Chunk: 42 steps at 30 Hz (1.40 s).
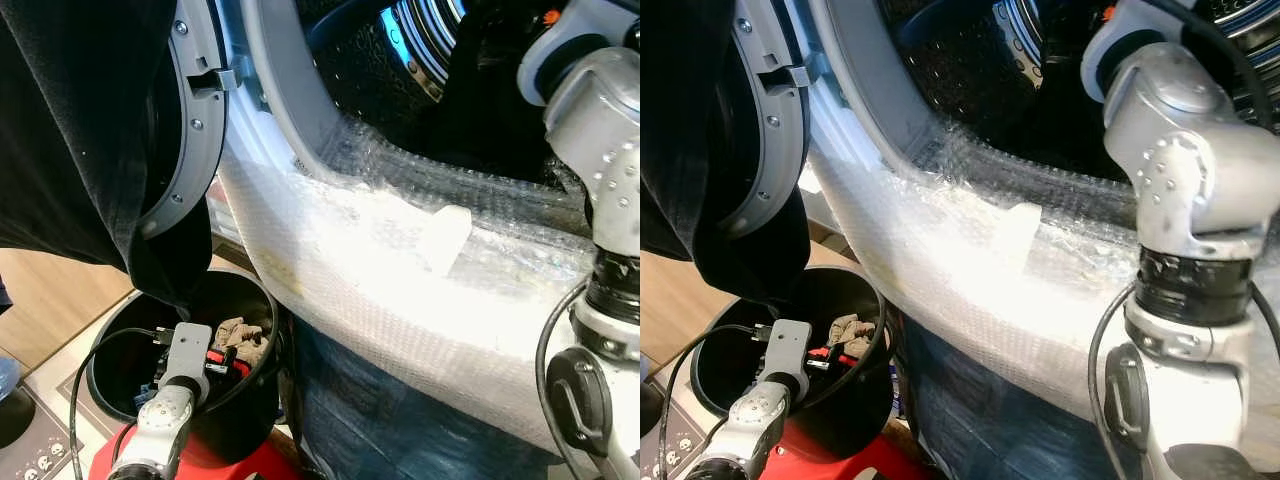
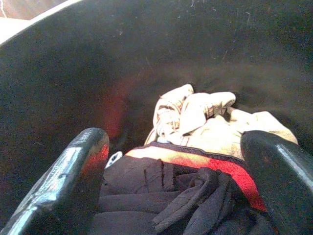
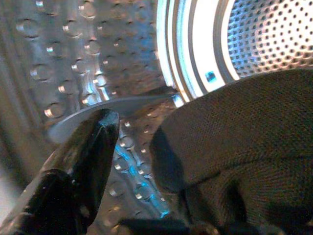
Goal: Clothes washing
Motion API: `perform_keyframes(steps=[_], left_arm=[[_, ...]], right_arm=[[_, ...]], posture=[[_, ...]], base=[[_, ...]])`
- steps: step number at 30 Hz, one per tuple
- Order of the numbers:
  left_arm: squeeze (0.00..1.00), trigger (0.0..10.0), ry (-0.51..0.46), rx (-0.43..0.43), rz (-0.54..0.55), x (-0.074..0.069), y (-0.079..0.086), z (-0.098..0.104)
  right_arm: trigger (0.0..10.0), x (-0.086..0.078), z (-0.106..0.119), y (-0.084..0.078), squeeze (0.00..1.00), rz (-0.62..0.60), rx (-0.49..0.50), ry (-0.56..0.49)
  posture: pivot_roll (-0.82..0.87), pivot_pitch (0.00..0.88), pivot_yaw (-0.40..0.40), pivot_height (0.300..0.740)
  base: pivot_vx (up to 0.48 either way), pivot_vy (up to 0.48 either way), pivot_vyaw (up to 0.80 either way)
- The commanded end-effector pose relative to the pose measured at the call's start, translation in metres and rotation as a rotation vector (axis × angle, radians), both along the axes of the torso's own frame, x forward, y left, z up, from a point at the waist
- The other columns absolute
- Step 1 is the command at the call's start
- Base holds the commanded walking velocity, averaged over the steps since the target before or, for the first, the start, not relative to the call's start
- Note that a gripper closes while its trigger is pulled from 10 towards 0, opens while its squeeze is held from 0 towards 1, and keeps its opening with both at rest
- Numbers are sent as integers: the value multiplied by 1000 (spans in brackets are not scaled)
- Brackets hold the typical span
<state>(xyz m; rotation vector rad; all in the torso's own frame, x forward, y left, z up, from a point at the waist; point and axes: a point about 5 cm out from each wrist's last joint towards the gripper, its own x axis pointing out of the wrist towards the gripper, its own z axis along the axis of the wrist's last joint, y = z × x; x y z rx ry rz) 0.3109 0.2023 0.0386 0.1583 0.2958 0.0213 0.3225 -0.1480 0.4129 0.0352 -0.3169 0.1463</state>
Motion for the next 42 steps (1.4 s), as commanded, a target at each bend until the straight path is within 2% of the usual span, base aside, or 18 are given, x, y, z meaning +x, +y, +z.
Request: perform_keyframes(steps=[1,2,4,7,16,17,19,22,25,26,27,28,30,32,37,39,41,42], left_arm=[[0,10000,71,3,8,-11,2,-15],[0,10000,71,3,8,-11,2,-15],[0,10000,69,0,7,-10,1,-14],[0,10000,69,-3,4,-10,0,-14],[0,10000,75,-4,6,-11,0,-16],[0,10000,79,-3,7,-11,1,-16],[0,10000,81,-2,6,-11,2,-16],[0,10000,82,-2,3,-10,0,-16],[0,10000,82,-3,-1,-9,-2,-16],[0,10000,81,-5,-6,-7,-4,-15],[0,10000,81,-5,-6,-7,-4,-15],[0,10000,78,-6,-12,-6,-6,-14],[0,10000,73,-7,-12,-4,-7,-13],[0,10000,71,-6,-11,-3,-6,-12],[0,10000,67,4,-14,0,-4,-8],[0,10000,63,3,-13,2,-4,-7],[0,10000,62,4,-15,3,-4,-6],[0,10000,62,5,-19,3,-5,-6]], right_arm=[[10000,-13,3,10,0,117,79,-15],[10000,-13,3,10,0,117,79,-15],[10000,-20,5,21,0,247,154,-26],[10000,-28,-2,30,0,352,138,6],[10000,-33,-31,16,0,270,9,111],[10000,-37,-39,8,0,234,-82,139],[10000,-39,-45,2,0,192,-140,156],[10000,-38,-46,0,0,165,-130,139],[10000,-33,-43,10,0,241,-78,124],[10000,-24,-40,20,0,284,-65,105],[10000,-24,-40,20,0,284,-65,105],[10000,-6,-32,27,0,266,-14,89],[10000,15,-20,31,0,210,67,87],[10000,24,-10,35,0,201,117,76],[10000,60,20,49,0,141,334,96],[10000,69,29,53,0,117,359,103],[10000,72,41,54,0,79,293,63],[10000,71,49,51,0,20,202,21]], posture=[[-186,73,82,740],[-186,73,82,740],[-187,72,80,740],[-184,71,79,740],[-179,73,77,740],[-183,74,79,740],[-186,74,81,740],[-190,72,81,740],[-199,69,83,740],[-204,63,86,740],[-204,63,86,740],[-194,57,84,740],[-194,52,86,740],[-194,52,86,740],[-198,29,98,740],[-199,26,97,740],[-200,18,98,740],[-203,19,101,740]], base=[[0,0,0],[0,0,0],[0,0,0],[0,0,0],[0,0,0],[0,0,0],[0,0,0],[0,0,0],[0,0,0],[0,0,0],[0,0,0],[0,0,0],[0,0,0],[0,0,0],[0,0,0],[0,0,0],[0,0,0],[0,0,0]])
